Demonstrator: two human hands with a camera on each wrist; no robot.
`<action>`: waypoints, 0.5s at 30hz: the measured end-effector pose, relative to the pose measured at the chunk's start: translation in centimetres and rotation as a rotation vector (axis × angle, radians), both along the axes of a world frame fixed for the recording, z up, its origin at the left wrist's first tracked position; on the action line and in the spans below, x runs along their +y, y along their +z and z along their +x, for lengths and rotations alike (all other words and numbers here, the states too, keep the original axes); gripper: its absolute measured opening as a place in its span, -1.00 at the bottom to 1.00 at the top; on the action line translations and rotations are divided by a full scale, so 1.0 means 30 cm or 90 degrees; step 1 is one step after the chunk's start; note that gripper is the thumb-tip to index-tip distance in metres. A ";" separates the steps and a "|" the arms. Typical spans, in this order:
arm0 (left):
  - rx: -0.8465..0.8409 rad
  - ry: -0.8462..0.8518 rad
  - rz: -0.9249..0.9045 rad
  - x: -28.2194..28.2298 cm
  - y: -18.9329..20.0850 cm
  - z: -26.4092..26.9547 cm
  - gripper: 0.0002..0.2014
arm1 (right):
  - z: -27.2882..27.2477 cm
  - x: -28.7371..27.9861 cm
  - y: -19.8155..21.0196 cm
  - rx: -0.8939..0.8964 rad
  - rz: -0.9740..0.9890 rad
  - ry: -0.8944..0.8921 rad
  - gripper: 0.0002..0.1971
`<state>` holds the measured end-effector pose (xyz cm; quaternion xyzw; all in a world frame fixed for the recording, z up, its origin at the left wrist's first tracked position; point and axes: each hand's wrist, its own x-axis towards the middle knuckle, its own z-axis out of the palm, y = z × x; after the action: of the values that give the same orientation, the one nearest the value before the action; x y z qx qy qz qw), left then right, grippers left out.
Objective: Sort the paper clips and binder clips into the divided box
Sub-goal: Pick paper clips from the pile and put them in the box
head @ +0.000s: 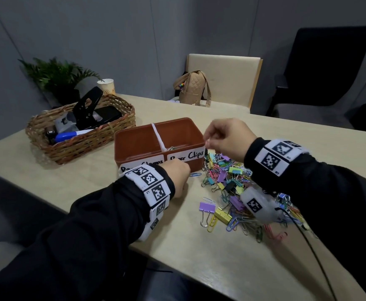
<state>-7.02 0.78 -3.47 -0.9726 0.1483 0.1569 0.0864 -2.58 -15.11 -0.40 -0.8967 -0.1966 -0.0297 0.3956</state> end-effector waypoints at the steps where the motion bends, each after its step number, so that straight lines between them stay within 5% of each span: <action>1: -0.002 -0.002 -0.006 -0.004 0.001 -0.004 -0.82 | -0.019 -0.018 0.001 0.030 -0.111 0.041 -0.84; 5: -0.034 -0.004 -0.127 -0.010 0.035 -0.016 -0.88 | -0.084 -0.065 -0.025 0.099 -0.430 0.191 -0.80; 10: -0.153 0.032 -0.328 0.020 0.150 -0.006 -0.83 | -0.102 -0.096 -0.055 0.075 -0.437 0.236 -0.75; 15: -0.296 0.105 -0.392 0.059 0.217 0.060 -0.84 | -0.129 -0.087 -0.055 0.079 -0.438 0.280 -0.71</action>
<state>-5.21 2.54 3.05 -0.9712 0.0865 -0.1127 -0.1911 -6.45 -17.72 -2.05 -0.9133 -0.3577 0.1772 0.0806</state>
